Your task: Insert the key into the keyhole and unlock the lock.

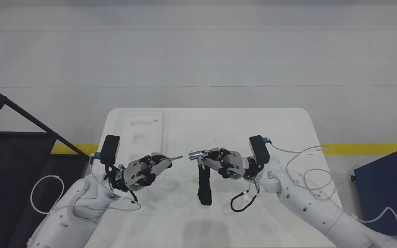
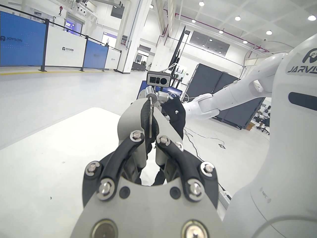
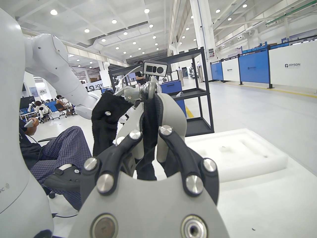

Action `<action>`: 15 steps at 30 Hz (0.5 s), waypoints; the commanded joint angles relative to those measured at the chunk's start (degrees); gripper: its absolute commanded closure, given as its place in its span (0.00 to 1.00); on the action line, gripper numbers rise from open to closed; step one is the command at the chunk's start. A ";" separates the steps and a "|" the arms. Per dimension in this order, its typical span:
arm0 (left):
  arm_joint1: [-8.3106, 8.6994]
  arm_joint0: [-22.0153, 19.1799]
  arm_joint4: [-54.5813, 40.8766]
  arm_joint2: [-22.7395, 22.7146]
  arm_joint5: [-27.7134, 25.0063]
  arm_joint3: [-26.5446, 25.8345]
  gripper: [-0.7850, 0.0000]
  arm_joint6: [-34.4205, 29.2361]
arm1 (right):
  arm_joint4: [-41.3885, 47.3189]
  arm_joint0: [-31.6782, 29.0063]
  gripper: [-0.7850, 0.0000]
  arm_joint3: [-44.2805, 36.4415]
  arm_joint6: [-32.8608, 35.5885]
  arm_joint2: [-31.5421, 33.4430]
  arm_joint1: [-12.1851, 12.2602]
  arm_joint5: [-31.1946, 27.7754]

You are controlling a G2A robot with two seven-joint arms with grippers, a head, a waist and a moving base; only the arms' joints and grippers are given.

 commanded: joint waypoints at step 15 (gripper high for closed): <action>-0.12 -0.72 -1.04 0.86 0.00 0.39 1.00 -2.17 | -0.06 -0.10 1.00 0.03 0.17 0.16 -0.03 0.01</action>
